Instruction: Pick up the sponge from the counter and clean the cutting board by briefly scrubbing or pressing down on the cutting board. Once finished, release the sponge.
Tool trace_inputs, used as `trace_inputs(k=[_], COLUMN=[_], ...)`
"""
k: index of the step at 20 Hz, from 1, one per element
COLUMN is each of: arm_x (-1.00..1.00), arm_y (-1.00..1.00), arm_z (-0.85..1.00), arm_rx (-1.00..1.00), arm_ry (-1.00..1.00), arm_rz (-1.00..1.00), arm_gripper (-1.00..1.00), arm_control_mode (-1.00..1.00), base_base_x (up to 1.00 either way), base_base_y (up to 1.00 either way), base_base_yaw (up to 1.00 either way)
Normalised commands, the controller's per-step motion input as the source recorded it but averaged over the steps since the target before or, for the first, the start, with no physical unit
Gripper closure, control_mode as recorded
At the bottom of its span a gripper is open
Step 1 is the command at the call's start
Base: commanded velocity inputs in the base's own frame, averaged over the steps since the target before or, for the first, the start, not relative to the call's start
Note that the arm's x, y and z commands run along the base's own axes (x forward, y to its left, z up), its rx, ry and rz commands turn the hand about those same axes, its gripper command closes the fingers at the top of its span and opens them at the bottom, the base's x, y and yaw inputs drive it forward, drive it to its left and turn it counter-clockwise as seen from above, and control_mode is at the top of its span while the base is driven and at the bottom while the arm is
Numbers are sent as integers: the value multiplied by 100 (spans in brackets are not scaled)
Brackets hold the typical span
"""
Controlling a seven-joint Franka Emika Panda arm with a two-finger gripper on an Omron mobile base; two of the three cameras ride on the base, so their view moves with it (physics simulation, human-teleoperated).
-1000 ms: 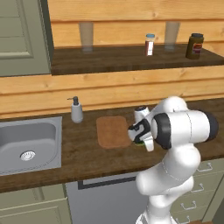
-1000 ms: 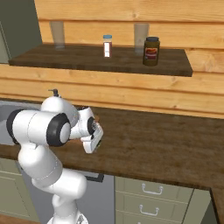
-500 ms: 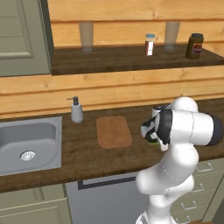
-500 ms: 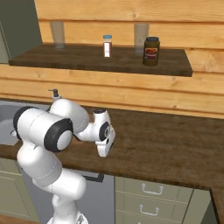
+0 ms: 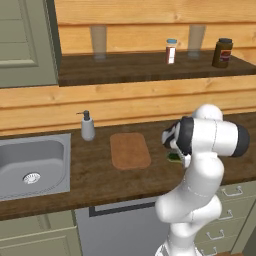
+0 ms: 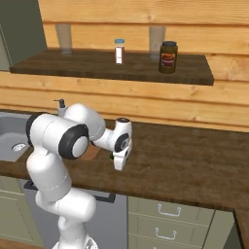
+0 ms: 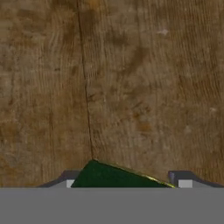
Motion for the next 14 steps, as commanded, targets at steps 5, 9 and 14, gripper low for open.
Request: trace_inputs(k=[5, 9, 14], arm_x=[-2, -9, -19], arm_y=[0, 0, 0], arm_z=[4, 44, 56], arm_rx=[0, 0, -1], arm_ry=[0, 0, 0], arm_rz=[0, 0, 0], arm_gripper=[-100, -100, -100], arm_control_mode=[-100, -100, -100], base_base_x=[0, 0, 0], base_base_y=[0, 0, 0], base_base_yaw=[0, 0, 0])
